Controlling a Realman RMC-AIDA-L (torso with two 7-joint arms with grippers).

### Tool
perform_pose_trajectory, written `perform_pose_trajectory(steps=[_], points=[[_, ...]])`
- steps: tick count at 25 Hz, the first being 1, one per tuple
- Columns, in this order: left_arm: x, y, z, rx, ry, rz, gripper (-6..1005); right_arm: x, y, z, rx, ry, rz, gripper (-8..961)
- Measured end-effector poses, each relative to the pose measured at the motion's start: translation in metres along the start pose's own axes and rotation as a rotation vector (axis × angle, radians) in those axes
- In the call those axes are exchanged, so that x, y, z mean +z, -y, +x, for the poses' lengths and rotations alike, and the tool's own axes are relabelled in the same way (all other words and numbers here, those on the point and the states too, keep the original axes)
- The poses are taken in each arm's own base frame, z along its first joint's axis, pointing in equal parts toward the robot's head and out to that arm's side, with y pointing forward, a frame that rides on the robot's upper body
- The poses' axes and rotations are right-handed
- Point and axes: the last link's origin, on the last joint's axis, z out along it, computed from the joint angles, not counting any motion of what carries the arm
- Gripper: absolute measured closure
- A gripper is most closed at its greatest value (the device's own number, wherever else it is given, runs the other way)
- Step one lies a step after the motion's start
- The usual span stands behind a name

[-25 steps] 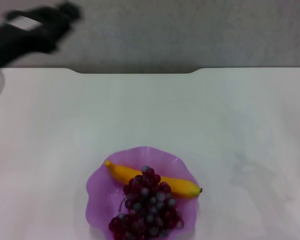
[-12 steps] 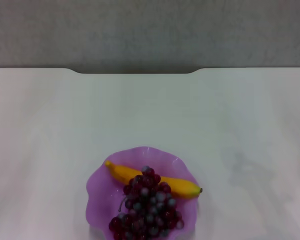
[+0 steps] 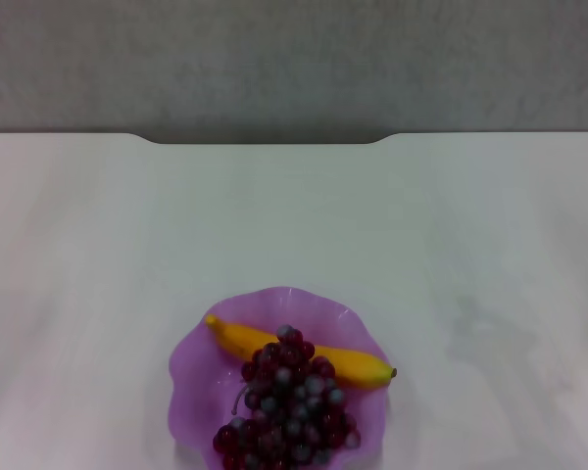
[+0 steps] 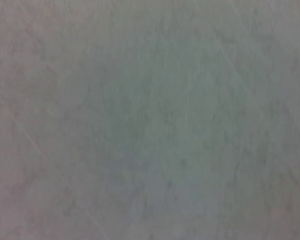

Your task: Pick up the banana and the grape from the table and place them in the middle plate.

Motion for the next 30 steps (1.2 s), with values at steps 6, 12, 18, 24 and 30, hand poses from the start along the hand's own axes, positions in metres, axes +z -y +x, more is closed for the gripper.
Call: perform_pose_trajectory(steps=[6, 12, 18, 24, 30], points=[[-0.005, 0.019, -0.008, -0.012, 0.006, 0.086, 973, 0.004, -0.001, 0.002, 0.000, -0.014, 0.002, 938], [-0.008, 0.028, -0.016, 0.041, 0.020, 0.143, 973, 0.009, 0.002, 0.004, -0.007, -0.043, 0.015, 938], [-0.010, 0.039, -0.027, 0.101, 0.078, 0.219, 974, 0.018, 0.012, -0.004, -0.085, -0.035, 0.049, 937], [-0.009, 0.047, -0.031, 0.149, 0.099, 0.285, 973, 0.014, 0.026, -0.007, -0.118, -0.010, 0.152, 937], [-0.017, 0.056, -0.035, 0.113, 0.074, 0.369, 973, 0.007, 0.034, -0.003, -0.106, -0.026, 0.206, 936]])
